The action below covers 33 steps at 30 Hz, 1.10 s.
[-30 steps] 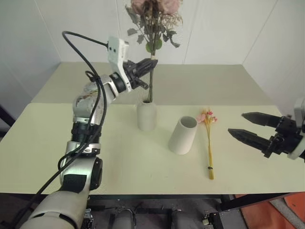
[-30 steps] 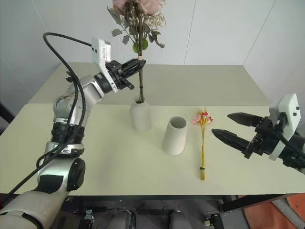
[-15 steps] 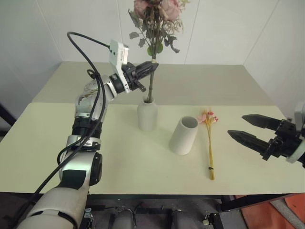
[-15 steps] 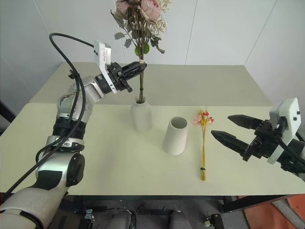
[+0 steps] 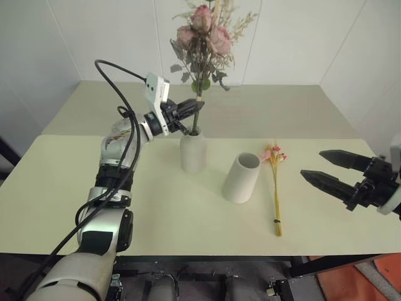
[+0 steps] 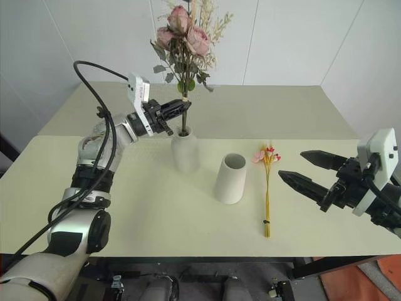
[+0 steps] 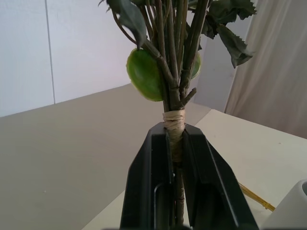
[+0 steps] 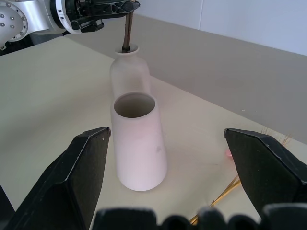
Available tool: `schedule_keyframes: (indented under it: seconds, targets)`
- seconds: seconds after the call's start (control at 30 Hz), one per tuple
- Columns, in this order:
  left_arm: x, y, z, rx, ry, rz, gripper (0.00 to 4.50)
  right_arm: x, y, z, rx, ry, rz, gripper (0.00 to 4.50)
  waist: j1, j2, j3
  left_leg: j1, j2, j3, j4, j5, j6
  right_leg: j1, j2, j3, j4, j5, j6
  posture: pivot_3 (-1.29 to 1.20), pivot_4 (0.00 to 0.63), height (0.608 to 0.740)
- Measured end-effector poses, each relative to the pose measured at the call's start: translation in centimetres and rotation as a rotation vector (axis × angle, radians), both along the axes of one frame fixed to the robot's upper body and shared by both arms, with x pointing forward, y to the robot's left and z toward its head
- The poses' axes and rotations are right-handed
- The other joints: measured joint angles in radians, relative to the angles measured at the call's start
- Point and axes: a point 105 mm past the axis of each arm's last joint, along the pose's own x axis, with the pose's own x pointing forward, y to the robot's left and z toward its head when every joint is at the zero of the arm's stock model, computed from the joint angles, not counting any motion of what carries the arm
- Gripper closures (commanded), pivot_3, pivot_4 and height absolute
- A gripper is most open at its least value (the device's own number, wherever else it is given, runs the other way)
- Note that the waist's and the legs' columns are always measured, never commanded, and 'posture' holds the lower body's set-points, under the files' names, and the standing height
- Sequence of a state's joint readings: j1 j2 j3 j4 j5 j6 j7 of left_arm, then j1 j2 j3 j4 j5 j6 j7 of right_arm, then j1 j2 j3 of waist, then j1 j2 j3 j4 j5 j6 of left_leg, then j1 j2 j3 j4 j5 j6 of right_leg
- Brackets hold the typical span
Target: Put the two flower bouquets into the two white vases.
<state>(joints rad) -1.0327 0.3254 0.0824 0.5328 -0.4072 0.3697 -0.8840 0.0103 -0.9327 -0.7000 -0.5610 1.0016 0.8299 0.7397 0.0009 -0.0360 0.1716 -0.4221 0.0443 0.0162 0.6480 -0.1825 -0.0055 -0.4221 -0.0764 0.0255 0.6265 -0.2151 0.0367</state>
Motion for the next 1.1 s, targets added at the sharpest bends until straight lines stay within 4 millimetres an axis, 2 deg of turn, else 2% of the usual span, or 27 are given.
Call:
schedule_keyframes:
  seconds: [0.2,0.27,0.43,0.53,0.67,0.83,0.9,1.1]
  targets:
    - [-0.5,0.2,-1.2,0.011,0.021,0.007,4.45,0.0,0.0,0.0,0.002,0.0,-0.001,0.0,-0.001,0.0,0.0,0.0,0.0,0.0,0.0,0.0,0.0,0.0,0.0,0.0,0.0,0.0,0.0,0.0,0.15,0.74]
    - [-0.6,0.2,-1.6,0.017,0.038,0.013,3.7,0.0,0.0,0.0,0.002,0.0,-0.003,0.0,0.0,0.0,0.0,0.0,0.0,0.0,0.0,0.0,0.0,0.0,0.0,0.0,0.0,0.0,0.0,0.0,0.15,0.74]
    - [-1.1,0.9,-1.9,0.031,0.057,0.043,2.22,0.0,0.0,0.0,0.002,-0.001,-0.006,0.0,-0.002,0.0,0.0,0.0,0.0,0.0,0.0,0.0,0.0,0.0,0.0,0.0,0.0,0.0,0.0,0.0,0.15,0.74]
    - [-1.8,2.4,-1.7,0.028,0.051,0.084,1.28,0.0,0.0,0.0,0.002,0.0,-0.007,0.0,-0.009,0.0,0.0,0.0,0.001,0.0,0.0,0.0,0.0,0.0,0.0,0.0,0.001,0.0,0.0,0.0,0.15,0.74]
    - [-4.1,5.2,-2.4,0.041,0.072,0.133,0.02,0.0,0.0,-0.2,-0.002,0.007,-0.007,0.0,-0.016,0.0,0.0,0.002,0.001,0.0,0.0,0.0,0.0,0.0,0.0,0.001,0.001,0.0,0.0,0.0,0.15,0.74]
    - [-7.7,7.6,-2.6,0.119,0.087,0.113,0.02,0.1,0.3,-0.5,-0.003,0.02,-0.004,0.0,-0.014,0.0,0.0,0.002,0.001,0.001,0.0,0.0,0.0,0.0,0.0,0.001,0.002,0.0,0.0,0.0,0.15,0.74]
    - [-9.6,7.6,-2.0,0.178,0.045,0.041,0.02,0.4,0.5,-0.9,-0.007,0.036,-0.002,0.0,-0.013,0.0,0.0,0.002,0.001,0.001,0.0,0.0,0.0,0.0,0.0,0.001,0.002,0.0,-0.001,0.0,0.15,0.74]
    - [-12.8,7.9,-0.8,0.307,-0.051,-0.141,0.02,2.8,1.7,-2.5,-0.024,0.135,-0.039,0.0,-0.013,0.0,0.0,0.003,0.002,0.002,0.0,0.0,0.0,0.0,0.0,0.001,0.001,-0.003,-0.006,0.0,0.15,0.74]
